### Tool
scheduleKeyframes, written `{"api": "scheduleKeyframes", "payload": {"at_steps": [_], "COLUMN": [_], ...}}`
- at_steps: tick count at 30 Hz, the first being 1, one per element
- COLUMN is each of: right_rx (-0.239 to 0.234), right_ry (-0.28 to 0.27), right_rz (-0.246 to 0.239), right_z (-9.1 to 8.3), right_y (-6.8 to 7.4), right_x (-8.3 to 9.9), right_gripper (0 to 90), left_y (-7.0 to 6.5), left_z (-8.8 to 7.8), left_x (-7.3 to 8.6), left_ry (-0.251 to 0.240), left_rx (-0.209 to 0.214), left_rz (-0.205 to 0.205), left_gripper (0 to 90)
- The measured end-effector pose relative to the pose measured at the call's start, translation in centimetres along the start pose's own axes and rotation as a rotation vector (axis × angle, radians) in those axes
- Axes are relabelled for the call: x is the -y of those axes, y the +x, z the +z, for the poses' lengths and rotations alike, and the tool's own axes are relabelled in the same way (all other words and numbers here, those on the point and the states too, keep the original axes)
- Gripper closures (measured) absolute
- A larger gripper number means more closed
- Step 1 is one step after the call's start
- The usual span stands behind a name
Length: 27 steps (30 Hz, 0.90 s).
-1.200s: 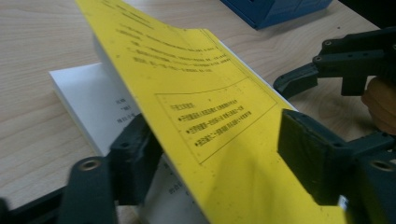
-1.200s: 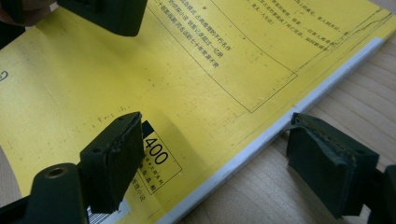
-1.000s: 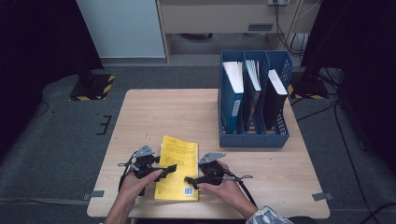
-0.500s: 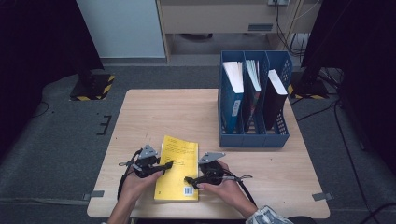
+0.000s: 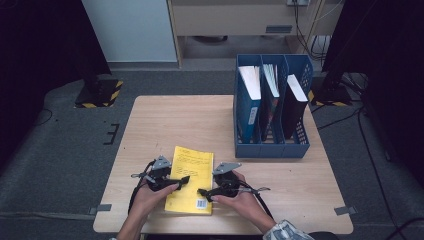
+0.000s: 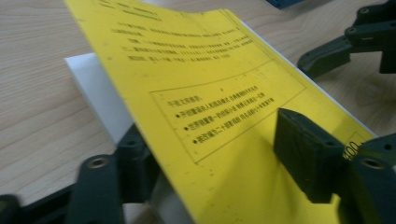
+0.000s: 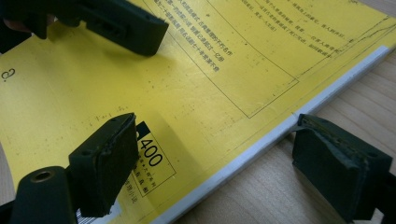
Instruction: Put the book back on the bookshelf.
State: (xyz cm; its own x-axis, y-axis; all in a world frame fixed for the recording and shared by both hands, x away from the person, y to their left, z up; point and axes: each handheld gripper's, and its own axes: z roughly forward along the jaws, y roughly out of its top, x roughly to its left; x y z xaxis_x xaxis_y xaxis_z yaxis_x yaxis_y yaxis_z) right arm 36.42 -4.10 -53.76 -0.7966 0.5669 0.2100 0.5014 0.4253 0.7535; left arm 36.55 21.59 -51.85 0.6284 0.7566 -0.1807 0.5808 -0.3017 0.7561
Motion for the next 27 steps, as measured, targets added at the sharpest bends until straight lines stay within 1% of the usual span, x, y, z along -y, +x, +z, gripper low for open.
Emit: {"api": "scheduleKeyframes", "payload": {"at_steps": [3,4,6,7,9,10,13,15,18,19,20,21,22,24,27], "right_rx": [0.001,0.001,0.002,-0.002,-0.002,-0.002,-0.003,-0.004,0.001,0.002,0.002,0.001,0.005,0.004,-0.003], "right_ry": [0.000,0.000,0.000,0.003,0.002,0.002,0.003,0.004,0.005,0.005,0.005,0.007,0.008,0.009,0.008], "right_rz": [-0.001,-0.001,-0.001,-0.003,-0.003,-0.003,-0.002,-0.003,-0.005,-0.005,-0.005,-0.005,0.000,0.002,0.013], "right_z": [0.0,0.0,0.0,0.0,0.0,0.0,0.0,0.0,0.1,0.1,0.1,0.1,0.1,0.1,0.0], "right_y": [0.0,0.0,0.0,0.0,0.0,0.0,-0.1,-0.1,-0.1,-0.1,-0.1,-0.2,-0.2,-0.3,-0.4], "right_x": [0.0,0.0,0.0,0.0,0.0,0.0,0.0,0.0,-0.1,-0.1,-0.1,-0.1,-0.2,-0.2,-0.2], "right_gripper": [14.5,14.5,14.5,14.5,14.4,14.4,14.3,14.1,12.8,12.3,12.3,11.9,10.4,10.3,9.8], "left_y": [0.1,0.1,0.1,0.1,0.1,0.1,-0.1,0.0,0.0,0.1,0.1,0.0,-0.1,-0.2,-0.6], "left_z": [-0.1,-0.2,-0.3,-0.5,-0.5,-0.6,-0.7,-0.8,-0.9,-1.1,-1.1,-1.1,-1.2,-1.3,-1.6], "left_x": [0.0,-0.1,-0.2,-0.3,-0.4,-0.4,-0.6,-0.7,-0.8,-0.8,-0.8,-0.9,-1.0,-1.1,-1.3], "left_ry": [-0.001,0.000,-0.005,-0.013,-0.017,-0.019,-0.022,-0.033,-0.033,-0.042,-0.042,-0.047,-0.052,-0.068,-0.104], "left_rx": [-0.011,-0.018,-0.029,-0.033,-0.035,-0.038,-0.039,-0.027,-0.017,-0.007,-0.007,-0.004,-0.002,0.002,0.006], "left_rz": [-0.002,-0.001,-0.008,-0.009,-0.009,-0.009,-0.001,-0.010,-0.010,-0.009,-0.009,-0.011,-0.010,-0.004,0.006], "left_gripper": [47.2,47.2,53.2,59.2,63.0,63.0,68.0,72.1,75.4,76.8,77.9,77.9,79.9,80.9,83.5]}}
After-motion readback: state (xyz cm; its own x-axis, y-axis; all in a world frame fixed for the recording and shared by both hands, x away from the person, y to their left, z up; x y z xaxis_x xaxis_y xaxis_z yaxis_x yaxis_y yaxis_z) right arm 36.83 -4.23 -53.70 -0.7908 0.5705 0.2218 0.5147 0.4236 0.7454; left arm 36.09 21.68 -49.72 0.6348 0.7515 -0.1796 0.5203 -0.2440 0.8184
